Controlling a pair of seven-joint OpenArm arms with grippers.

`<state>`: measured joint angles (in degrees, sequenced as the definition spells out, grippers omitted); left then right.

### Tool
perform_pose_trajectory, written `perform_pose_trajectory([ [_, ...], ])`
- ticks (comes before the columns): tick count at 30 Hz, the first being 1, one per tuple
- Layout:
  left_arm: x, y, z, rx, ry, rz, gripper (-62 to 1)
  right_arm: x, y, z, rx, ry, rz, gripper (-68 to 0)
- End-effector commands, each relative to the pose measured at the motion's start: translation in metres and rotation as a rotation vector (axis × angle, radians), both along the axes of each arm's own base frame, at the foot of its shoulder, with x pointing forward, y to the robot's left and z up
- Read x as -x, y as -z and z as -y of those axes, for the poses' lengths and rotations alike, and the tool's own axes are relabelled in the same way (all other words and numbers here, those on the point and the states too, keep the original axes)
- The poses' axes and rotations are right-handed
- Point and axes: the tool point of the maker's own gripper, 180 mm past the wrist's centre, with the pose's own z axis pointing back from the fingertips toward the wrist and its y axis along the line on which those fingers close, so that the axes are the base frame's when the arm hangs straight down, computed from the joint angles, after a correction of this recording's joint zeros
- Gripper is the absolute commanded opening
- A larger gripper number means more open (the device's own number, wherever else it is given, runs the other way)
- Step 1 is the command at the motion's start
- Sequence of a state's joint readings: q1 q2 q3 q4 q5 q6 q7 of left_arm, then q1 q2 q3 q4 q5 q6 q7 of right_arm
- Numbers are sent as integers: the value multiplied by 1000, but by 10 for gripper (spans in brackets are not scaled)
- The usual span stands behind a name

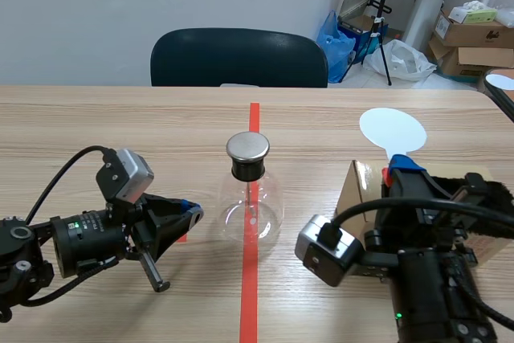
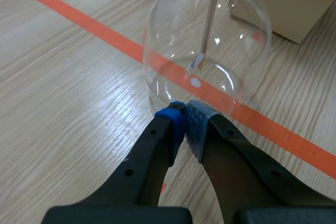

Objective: Do the electroscope experiment

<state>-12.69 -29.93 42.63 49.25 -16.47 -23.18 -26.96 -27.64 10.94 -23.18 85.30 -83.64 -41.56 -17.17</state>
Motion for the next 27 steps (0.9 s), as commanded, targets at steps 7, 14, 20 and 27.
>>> perform_pose_trajectory([
  [7,21,-38,-33,111,-4,76,-578,13,-3,21,26,4,16,-665],
  [14,53,-73,-59,135,20,109,-578,17,-1,50,34,38,5,-665],
  [20,76,-112,-73,155,17,171,-578,24,-1,68,26,44,6,-665],
  [27,109,-151,-63,168,65,212,-578,40,8,75,0,-2,-12,-665],
])
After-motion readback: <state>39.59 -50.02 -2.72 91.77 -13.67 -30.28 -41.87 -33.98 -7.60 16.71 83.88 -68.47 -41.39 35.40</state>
